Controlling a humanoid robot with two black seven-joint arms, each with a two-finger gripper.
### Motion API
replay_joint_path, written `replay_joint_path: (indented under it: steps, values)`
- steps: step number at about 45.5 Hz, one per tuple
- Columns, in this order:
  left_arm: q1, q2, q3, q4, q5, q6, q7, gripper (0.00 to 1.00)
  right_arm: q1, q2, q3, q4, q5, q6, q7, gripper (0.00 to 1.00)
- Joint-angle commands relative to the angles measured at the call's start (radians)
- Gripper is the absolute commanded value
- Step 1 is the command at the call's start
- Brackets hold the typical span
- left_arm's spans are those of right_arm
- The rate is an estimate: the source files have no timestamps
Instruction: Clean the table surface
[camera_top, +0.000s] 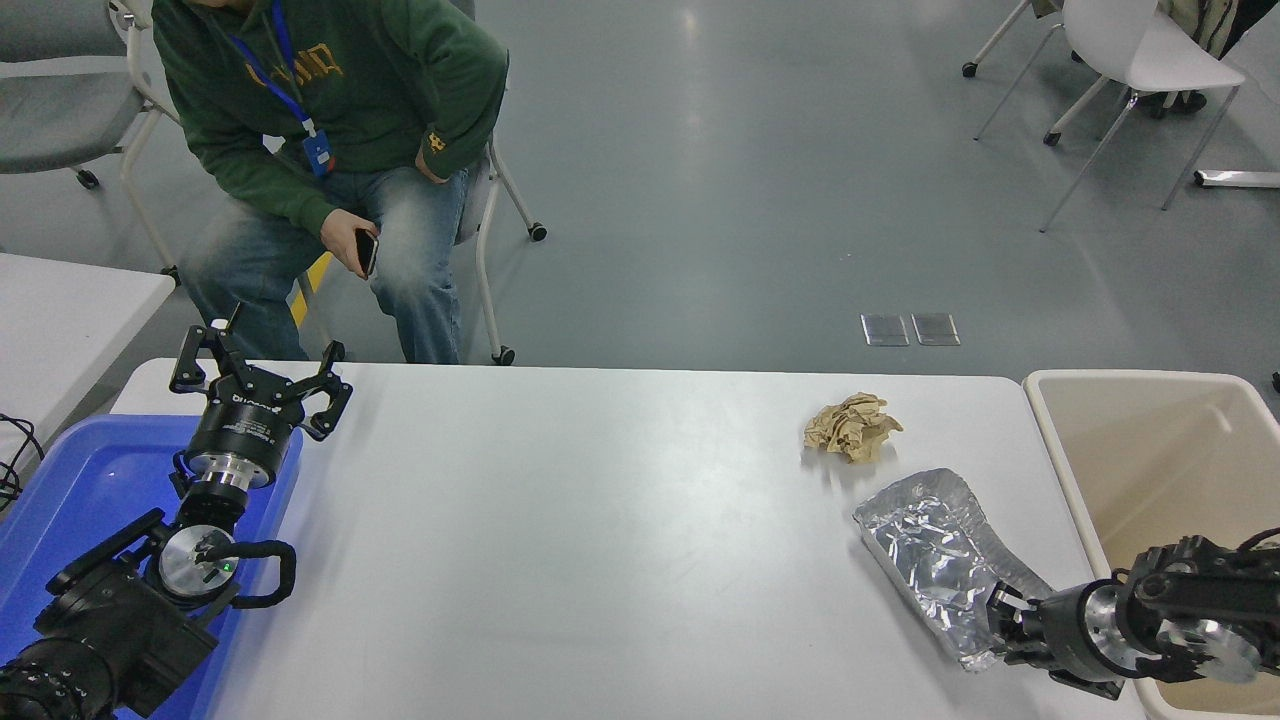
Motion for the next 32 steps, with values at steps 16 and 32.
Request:
replay_joint_path:
  steps: [16, 32]
  values:
    - [0.0, 0.0, 0.0, 0.0, 0.0, 0.0, 0.0, 1.0, 0.014, -0.051, 0.012, 0.01, 0.005, 0.017, 0.003, 0.0]
    - [0.0, 0.0, 0.0, 0.0, 0.0, 0.0, -0.001, 1.0, 0.066, -0.152, 0.104, 0.084, -0.008, 0.095, 0.003, 0.0]
